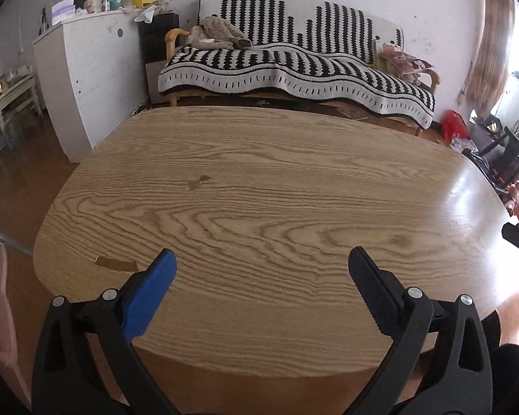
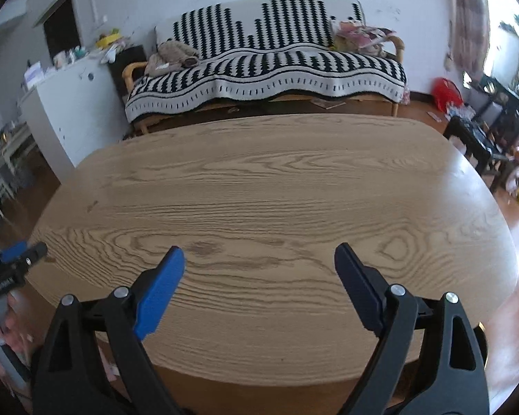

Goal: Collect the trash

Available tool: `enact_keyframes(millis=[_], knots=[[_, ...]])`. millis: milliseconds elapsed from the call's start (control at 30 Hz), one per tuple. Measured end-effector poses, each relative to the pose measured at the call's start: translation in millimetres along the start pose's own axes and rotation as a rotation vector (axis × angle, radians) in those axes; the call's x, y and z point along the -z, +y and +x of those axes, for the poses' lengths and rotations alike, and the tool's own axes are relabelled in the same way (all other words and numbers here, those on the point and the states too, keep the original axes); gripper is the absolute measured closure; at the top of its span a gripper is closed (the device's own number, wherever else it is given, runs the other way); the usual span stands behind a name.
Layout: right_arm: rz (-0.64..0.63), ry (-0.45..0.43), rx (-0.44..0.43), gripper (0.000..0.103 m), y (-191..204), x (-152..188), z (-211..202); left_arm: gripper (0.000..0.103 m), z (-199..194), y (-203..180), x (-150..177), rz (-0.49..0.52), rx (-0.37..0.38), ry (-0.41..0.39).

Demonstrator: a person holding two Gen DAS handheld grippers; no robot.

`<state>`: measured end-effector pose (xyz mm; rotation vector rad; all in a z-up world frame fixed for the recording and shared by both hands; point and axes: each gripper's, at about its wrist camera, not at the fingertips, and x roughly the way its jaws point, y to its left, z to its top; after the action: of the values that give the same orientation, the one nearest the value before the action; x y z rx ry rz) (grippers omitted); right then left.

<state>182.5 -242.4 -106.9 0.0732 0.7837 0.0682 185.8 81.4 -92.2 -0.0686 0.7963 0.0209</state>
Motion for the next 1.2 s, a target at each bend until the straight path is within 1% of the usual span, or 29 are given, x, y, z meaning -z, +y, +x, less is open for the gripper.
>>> enact_keyframes(millis=[67, 167, 300, 400, 500, 633, 767, 1200], knots=[[-0.011, -0.017, 0.013, 0.018, 0, -2, 9, 0.007, 7, -4, -3, -0.012, 0.008, 0.001], [0.0, -0.016, 0.012, 0.018, -3, -1, 20, 0.007, 23, -11, -6, -0.011, 0.018, 0.012], [-0.037, -0.026, 0.064, 0.018, -4, 3, 31, 0.007, 38, -14, -6, -0.009, -0.006, 0.002], [-0.043, -0.014, 0.071, 0.018, -9, 7, 36, 0.007, 48, -16, -2, -0.004, -0.012, 0.007], [-0.027, -0.024, 0.077, 0.018, -13, 10, 33, 0.007, 53, -18, 1, 0.021, -0.027, 0.012], [0.015, -0.031, 0.067, 0.016, -23, 14, 29, 0.007, 55, -18, 6, 0.032, -0.026, 0.015], [0.036, -0.017, 0.063, 0.016, -28, 15, 30, 0.007, 54, -19, 8, 0.032, -0.025, 0.018], [0.032, 0.003, 0.066, 0.015, -28, 21, 33, 0.007, 55, -18, 11, 0.033, -0.031, 0.019]])
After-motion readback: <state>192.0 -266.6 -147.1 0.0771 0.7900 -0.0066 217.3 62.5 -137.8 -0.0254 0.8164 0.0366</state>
